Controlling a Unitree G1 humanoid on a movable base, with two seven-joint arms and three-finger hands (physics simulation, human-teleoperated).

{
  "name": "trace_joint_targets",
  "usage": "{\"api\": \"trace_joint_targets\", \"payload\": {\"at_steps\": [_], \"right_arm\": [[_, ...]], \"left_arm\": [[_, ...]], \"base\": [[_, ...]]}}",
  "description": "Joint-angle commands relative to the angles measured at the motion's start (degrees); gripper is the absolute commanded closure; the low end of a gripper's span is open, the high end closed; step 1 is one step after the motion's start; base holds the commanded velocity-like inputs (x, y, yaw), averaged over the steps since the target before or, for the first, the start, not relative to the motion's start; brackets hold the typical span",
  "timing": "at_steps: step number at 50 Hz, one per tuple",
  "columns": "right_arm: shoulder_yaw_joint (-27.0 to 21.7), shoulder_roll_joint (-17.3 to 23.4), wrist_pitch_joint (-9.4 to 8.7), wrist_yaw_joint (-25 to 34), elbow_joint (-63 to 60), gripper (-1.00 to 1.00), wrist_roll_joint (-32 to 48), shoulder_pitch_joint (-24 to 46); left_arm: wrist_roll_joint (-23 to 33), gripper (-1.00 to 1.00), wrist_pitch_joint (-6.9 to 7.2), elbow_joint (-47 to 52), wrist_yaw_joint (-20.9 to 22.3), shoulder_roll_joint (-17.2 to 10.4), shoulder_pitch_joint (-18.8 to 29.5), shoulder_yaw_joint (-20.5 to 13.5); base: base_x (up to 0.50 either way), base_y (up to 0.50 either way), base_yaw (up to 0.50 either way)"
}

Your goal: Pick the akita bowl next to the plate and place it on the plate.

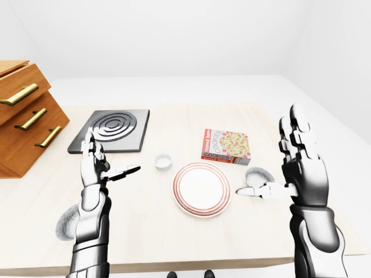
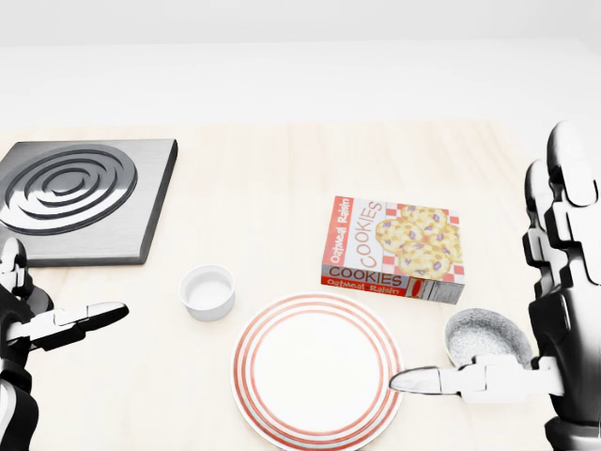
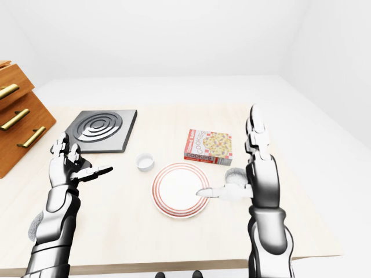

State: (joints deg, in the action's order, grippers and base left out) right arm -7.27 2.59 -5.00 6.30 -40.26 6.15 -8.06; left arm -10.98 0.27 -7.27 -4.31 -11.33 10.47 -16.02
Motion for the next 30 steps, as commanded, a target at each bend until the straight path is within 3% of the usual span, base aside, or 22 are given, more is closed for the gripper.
{"api": "trace_joint_targets", "payload": {"at_steps": [1, 3, 4, 5, 7, 10, 14, 17, 23, 28, 30], "right_arm": [[-3.67, 0.96, 0.00, 7.30, -17.16, -1.00, 12.89, -0.38], [-4.75, 1.89, 0.00, 9.58, -18.48, -1.00, 16.08, 0.73], [-5.16, 2.08, 0.00, 10.32, -18.04, -1.00, 17.64, 0.65], [-6.49, 2.19, 0.00, 12.29, -19.12, -1.00, 18.25, 1.21], [-7.67, 2.22, 0.00, 13.26, -18.54, -1.00, 20.77, 1.36], [-8.74, 1.27, 0.00, 15.31, -18.59, -1.00, 22.91, 1.09], [-6.65, -0.84, 0.00, 15.91, -18.16, -1.00, 28.44, -3.27], [-7.88, -2.40, 0.00, 16.79, -18.45, -1.00, 31.33, -5.61], [-11.30, -3.90, 0.00, 16.57, -16.13, -1.00, 36.35, -6.46], [-14.30, -3.79, 0.00, 11.30, -10.77, -1.00, 42.83, -7.76], [-15.08, -3.88, 0.00, 8.00, -7.86, -1.00, 46.71, -8.53]], "left_arm": [[-0.45, -1.00, 0.27, -0.08, 0.06, -0.08, 0.09, -0.13], [-0.47, -1.00, -0.08, -0.54, 0.11, -0.10, 0.18, -0.12], [-0.44, -1.00, -0.96, -1.71, 0.26, -0.13, 0.45, -0.12], [-0.46, -1.00, -0.44, -1.00, 0.07, -0.15, 0.31, -0.04], [-0.41, -1.00, -0.84, -1.56, 0.07, -0.16, 0.44, -0.01], [-0.47, -1.00, 0.66, 0.45, -0.29, -0.08, -0.05, 0.06], [-0.53, -1.00, 0.43, -0.12, -0.19, -0.12, 0.16, -0.17], [-0.54, -1.00, -0.14, -0.76, -0.04, -0.16, 0.21, -0.20], [-0.61, -1.00, 0.35, 0.01, -0.20, -0.12, -0.06, -0.19], [-0.59, -1.00, 0.55, 0.20, -0.28, -0.10, -0.10, -0.27], [-0.54, -1.00, -0.12, -0.70, -0.14, -0.14, 0.11, -0.29]], "base": [[0.00, 0.00, 0.00], [0.00, 0.00, 0.00], [0.00, 0.00, 0.00], [0.00, 0.00, 0.00], [0.00, 0.00, 0.00], [0.00, 0.00, 0.00], [0.00, 0.00, 0.00], [0.00, 0.00, 0.00], [0.00, 0.00, 0.00], [0.00, 0.00, 0.00], [0.00, 0.00, 0.00]]}}
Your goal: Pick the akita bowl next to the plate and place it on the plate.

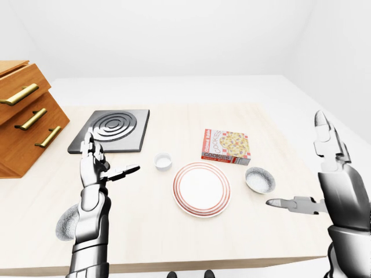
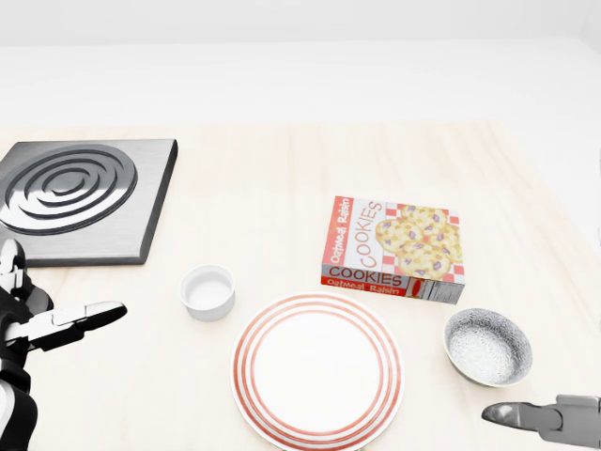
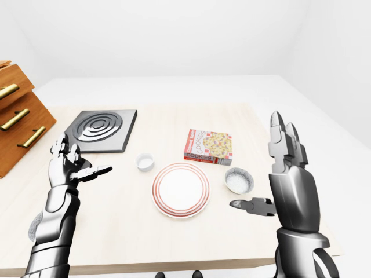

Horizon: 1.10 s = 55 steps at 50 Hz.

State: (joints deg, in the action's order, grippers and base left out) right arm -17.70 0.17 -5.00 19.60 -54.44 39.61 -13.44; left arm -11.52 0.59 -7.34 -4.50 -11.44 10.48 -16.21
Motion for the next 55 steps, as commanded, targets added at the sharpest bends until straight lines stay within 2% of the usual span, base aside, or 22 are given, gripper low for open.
{"api": "trace_joint_targets", "payload": {"at_steps": [1, 2, 4, 7, 8, 9, 10, 13, 20, 21, 22, 27, 30, 32, 36, 38, 39, 43, 45, 47, 49, 55], "right_arm": [[-4.64, -1.75, 0.00, -5.51, 6.74, -1.00, 15.30, -3.22], [-4.86, -2.03, 0.00, -5.36, 6.80, -1.00, 15.49, -3.11], [-4.55, -2.90, 0.00, -5.91, 7.45, -1.00, 16.76, -3.31], [-3.93, -3.96, 0.53, -5.64, 8.09, -1.00, 17.81, -4.41], [-3.65, -4.14, 1.38, -5.76, 9.04, -1.00, 18.95, -5.44], [-3.58, -4.17, 2.86, -6.63, 10.05, -1.00, 19.85, -6.42], [-3.63, -4.66, 3.50, -7.12, 10.69, -1.00, 19.99, -7.01], [-3.43, -6.00, 5.26, -8.18, 12.54, -1.00, 21.19, -9.05], [-2.81, -6.76, 6.09, -10.47, 14.77, -1.00, 24.18, -10.05], [-2.73, -6.83, 5.93, -10.72, 14.95, -1.00, 24.83, -10.15], [-2.36, -6.82, 6.06, -11.29, 15.60, -1.00, 25.75, -10.28], [-0.60, -6.82, 5.12, -12.23, 16.69, -1.00, 27.58, -10.45], [0.70, -6.67, 3.86, -12.84, 17.79, -1.00, 28.94, -10.37], [2.12, -6.48, 3.18, -13.96, 19.02, -1.00, 30.16, -10.24], [3.86, -5.22, 0.91, -15.21, 20.63, -1.00, 30.72, -9.15], [4.31, -4.41, 0.00, -15.79, 21.22, -1.00, 30.64, -8.58], [4.41, -3.99, 0.00, -16.27, 21.58, -1.00, 30.71, -8.17], [5.29, -3.17, 0.00, -17.50, 22.98, -1.00, 30.15, -7.63], [5.61, -2.66, 0.00, -18.14, 23.92, -1.00, 30.15, -7.30], [5.69, -2.02, 0.00, -19.21, 25.46, -1.00, 30.00, -6.96], [5.88, -1.52, 0.00, -19.87, 26.70, -1.00, 29.90, -6.72], [5.91, -0.16, 0.00, -22.30, 30.75, -1.00, 29.31, -4.76]], "left_arm": [[-0.02, -1.00, -1.11, -1.49, 0.20, -0.10, 0.29, -0.14], [-0.05, -1.00, -1.17, -1.57, 0.19, -0.13, 0.30, -0.12], [-0.12, -1.00, -0.29, -0.49, -0.07, -0.16, 0.11, -0.04], [-0.11, -1.00, -0.46, -0.70, -0.02, -0.14, 0.12, -0.10], [-0.18, -1.00, -0.43, -0.78, -0.02, -0.16, 0.16, -0.13], [-0.30, -1.00, 0.35, 0.21, -0.18, -0.12, -0.08, -0.11], [-0.29, -1.00, -0.19, -0.50, -0.03, -0.11, 0.07, -0.17], [-0.17, -1.00, 0.23, 0.15, -0.24, -0.06, -0.07, -0.07], [-0.08, -1.00, 0.50, 0.56, -0.27, 0.03, -0.17, -0.11], [-0.09, -1.00, 0.47, 0.46, -0.27, 0.02, -0.11, -0.13], [-0.06, -1.00, -0.36, -0.66, -0.08, -0.03, 0.14, -0.18], [-0.13, -1.00, -0.79, -1.30, -0.13, -0.13, 0.31, -0.10], [-0.13, -1.00, -1.06, -1.59, -0.17, -0.14, 0.36, -0.01], [-0.24, -1.00, 0.25, 0.01, -0.47, -0.13, 0.07, 0.02], [-0.17, -1.00, -0.37, -0.70, -0.24, -0.11, 0.16, -0.07], [-0.20, -1.00, 0.50, 0.48, -0.46, -0.05, -0.13, -0.01], [-0.11, -1.00, -0.49, -0.77, -0.19, -0.06, 0.11, -0.09], [-0.16, -1.00, -0.96, -1.48, -0.12, -0.17, 0.32, -0.09], [-0.18, -1.00, -1.06, -1.59, -0.14, -0.18, 0.34, -0.04], [-0.22, -1.00, -0.02, -0.21, -0.40, -0.14, 0.06, 0.03], [-0.17, -1.00, 0.10, -0.14, -0.40, -0.10, 0.09, 0.00], [-0.13, -1.00, -0.43, -0.97, -0.28, -0.15, 0.40, -0.05]], "base": [[0.00, 0.00, 0.00], [0.00, 0.00, 0.00], [0.00, 0.00, 0.00], [0.00, 0.00, 0.00], [0.00, 0.00, 0.00], [0.00, 0.00, 0.00], [0.00, 0.00, 0.00], [0.00, 0.00, 0.00], [0.00, 0.00, 0.00], [0.00, 0.00, 0.00], [0.00, 0.00, 0.00], [0.00, 0.00, 0.00], [0.00, 0.00, 0.00], [0.00, 0.00, 0.00], [0.00, 0.00, 0.00], [0.00, 0.00, 0.00], [0.00, 0.00, 0.00], [0.00, 0.00, 0.00], [0.00, 0.00, 0.00], [0.00, 0.00, 0.00], [0.00, 0.00, 0.00], [0.00, 0.00, 0.00]]}}
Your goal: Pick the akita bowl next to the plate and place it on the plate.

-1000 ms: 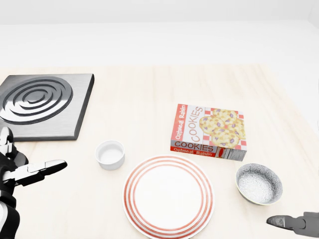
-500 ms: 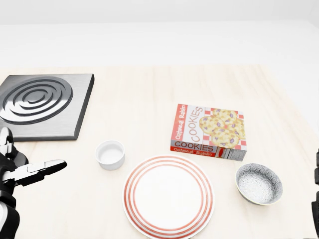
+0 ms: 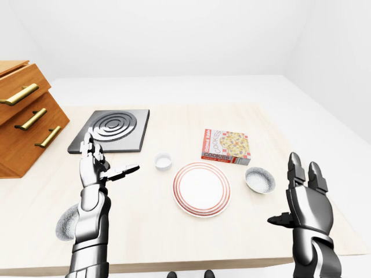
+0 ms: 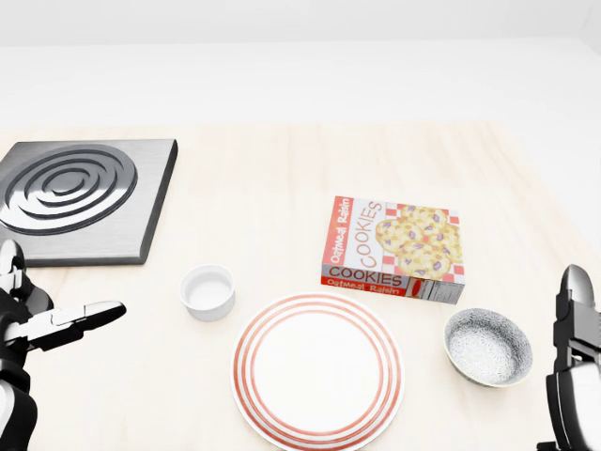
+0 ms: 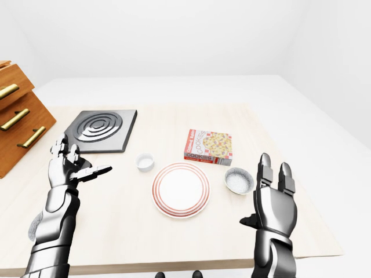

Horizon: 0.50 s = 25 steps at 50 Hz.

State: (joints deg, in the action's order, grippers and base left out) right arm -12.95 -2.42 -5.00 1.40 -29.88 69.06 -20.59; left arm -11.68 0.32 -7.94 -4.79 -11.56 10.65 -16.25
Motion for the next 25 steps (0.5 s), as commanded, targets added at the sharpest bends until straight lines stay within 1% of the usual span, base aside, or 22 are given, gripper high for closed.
{"api": "trace_joint_targets", "payload": {"at_steps": [1, 2, 3, 4, 6, 8, 11, 12, 14, 15, 16, 17, 18, 20, 21, 23, 25], "right_arm": [[1.27, 2.63, 0.00, -4.14, 5.99, -1.00, -0.18, 2.50], [1.03, 3.11, 0.00, -4.90, 7.40, -1.00, -0.80, 3.63], [0.96, 3.68, 0.00, -6.01, 9.02, -1.00, -0.94, 4.32], [0.99, 3.75, 0.00, -6.09, 9.12, -1.00, -0.98, 4.35], [1.08, 4.65, 0.00, -7.87, 11.85, -1.00, -1.27, 5.30], [1.16, 4.75, 0.00, -7.96, 11.92, -1.00, -1.35, 5.30], [1.50, 4.98, 0.00, -8.93, 12.83, -1.00, -1.89, 5.28], [1.77, 5.46, 0.00, -10.61, 14.94, -1.00, -1.97, 5.65], [2.31, 5.59, 0.00, -11.32, 15.65, -1.00, -1.89, 5.54], [2.55, 5.69, 0.00, -11.66, 16.34, -1.00, -2.01, 5.77], [2.61, 5.85, 0.00, -11.88, 16.65, -1.00, -2.10, 5.83], [2.64, 5.89, 0.00, -11.91, 16.68, -1.00, -2.12, 5.83], [2.52, 6.08, 0.00, -11.80, 16.78, -1.00, -2.37, 5.90], [2.53, 6.20, 0.00, -12.08, 17.06, -1.00, -2.49, 5.89], [2.58, 6.24, 0.00, -12.32, 17.39, -1.00, -2.60, 5.86], [2.77, 6.17, 0.00, -11.88, 16.85, -1.00, -2.56, 5.72], [2.85, 6.22, 0.00, -12.02, 17.13, -1.00, -2.65, 5.75]], "left_arm": [[0.03, -1.00, -0.25, -0.45, 0.02, -0.05, 0.23, 0.01], [0.02, -1.00, -0.01, -0.27, -0.09, -0.05, 0.28, 0.06], [0.00, -1.00, 0.60, 0.53, -0.24, -0.03, 0.11, 0.10], [0.01, -1.00, 0.64, 0.59, -0.24, -0.02, 0.10, 0.10], [0.02, -1.00, 0.51, 0.43, -0.17, 0.01, 0.10, 0.05], [0.03, -1.00, 0.50, 0.42, -0.16, 0.01, 0.11, 0.05], [0.04, -1.00, -0.02, -0.22, -0.06, 0.01, 0.23, 0.03], [0.02, -1.00, 0.05, -0.16, -0.09, 0.00, 0.23, 0.05], [-0.02, -1.00, -0.02, -0.16, -0.06, 0.00, 0.16, 0.05], [-0.04, -1.00, 0.26, 0.12, -0.15, 0.03, 0.14, 0.09], [-0.02, -1.00, 0.88, 0.98, -0.34, 0.08, -0.04, 0.17], [-0.01, -1.00, 0.95, 1.08, -0.35, 0.10, -0.06, 0.17], [0.02, -1.00, -0.06, -0.31, -0.05, 0.05, 0.25, 0.06], [0.00, -1.00, -0.18, -0.46, -0.04, 0.03, 0.28, 0.07], [0.02, -1.00, -0.75, -1.20, 0.08, -0.01, 0.44, 0.05], [-0.03, -1.00, -0.22, -0.39, -0.08, -0.01, 0.21, 0.14], [-0.03, -1.00, -0.13, -0.29, -0.10, 0.00, 0.19, 0.14]], "base": [[0.00, 0.00, 0.00], [0.00, 0.00, 0.00], [0.00, 0.00, 0.00], [0.00, 0.00, 0.00], [0.00, 0.00, 0.00], [0.00, 0.00, 0.00], [0.00, 0.00, 0.00], [0.00, 0.00, 0.00], [0.00, 0.00, 0.00], [0.00, 0.00, 0.00], [0.00, 0.00, 0.00], [0.00, 0.00, 0.00], [0.00, 0.00, 0.00], [0.00, 0.00, 0.00], [0.00, 0.00, 0.00], [0.00, 0.00, 0.00], [0.00, 0.00, 0.00]]}}
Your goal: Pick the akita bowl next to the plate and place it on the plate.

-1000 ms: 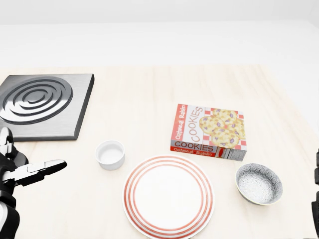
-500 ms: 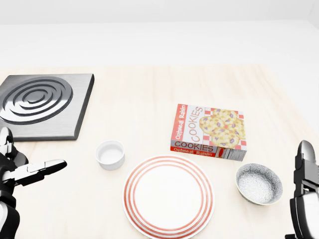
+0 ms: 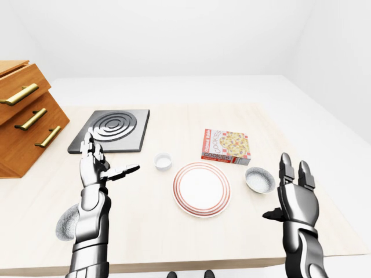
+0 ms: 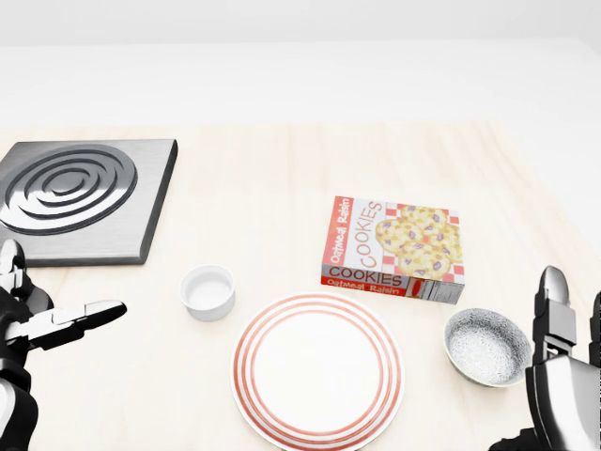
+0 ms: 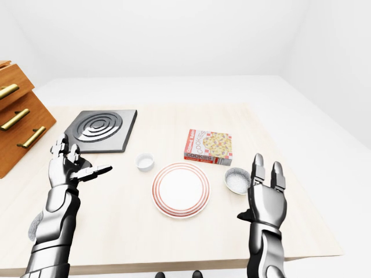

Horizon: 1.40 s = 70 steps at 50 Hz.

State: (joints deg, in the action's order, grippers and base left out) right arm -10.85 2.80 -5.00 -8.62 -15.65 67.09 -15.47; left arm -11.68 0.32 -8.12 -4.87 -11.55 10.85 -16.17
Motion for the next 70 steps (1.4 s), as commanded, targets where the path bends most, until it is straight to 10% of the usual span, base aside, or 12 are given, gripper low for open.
{"api": "trace_joint_targets", "payload": {"at_steps": [1, 63, 68, 70], "right_arm": [[0.70, 1.24, 0.00, -2.72, 4.43, -1.00, -1.02, 0.96], [2.67, 9.01, 0.00, -16.49, 28.92, -1.00, -2.73, 12.26], [2.93, 9.67, 0.00, -18.03, 30.81, -1.00, -3.20, 13.32], [3.01, 9.94, 0.00, -18.76, 31.60, -1.00, -3.39, 13.82]], "left_arm": [[-0.06, -1.00, 0.29, 0.41, -0.11, 0.01, -0.12, 0.06], [-0.23, -1.00, -0.32, -0.52, 0.01, 0.15, 0.07, 0.11], [-0.29, -1.00, 2.14, 2.71, -0.56, 0.35, -0.62, 0.24], [-0.21, -1.00, 0.52, 0.60, -0.08, 0.30, -0.20, 0.06]], "base": [[0.00, 0.00, 0.00], [0.00, 0.00, 0.00], [0.00, 0.00, 0.00], [0.00, 0.00, 0.00]]}}
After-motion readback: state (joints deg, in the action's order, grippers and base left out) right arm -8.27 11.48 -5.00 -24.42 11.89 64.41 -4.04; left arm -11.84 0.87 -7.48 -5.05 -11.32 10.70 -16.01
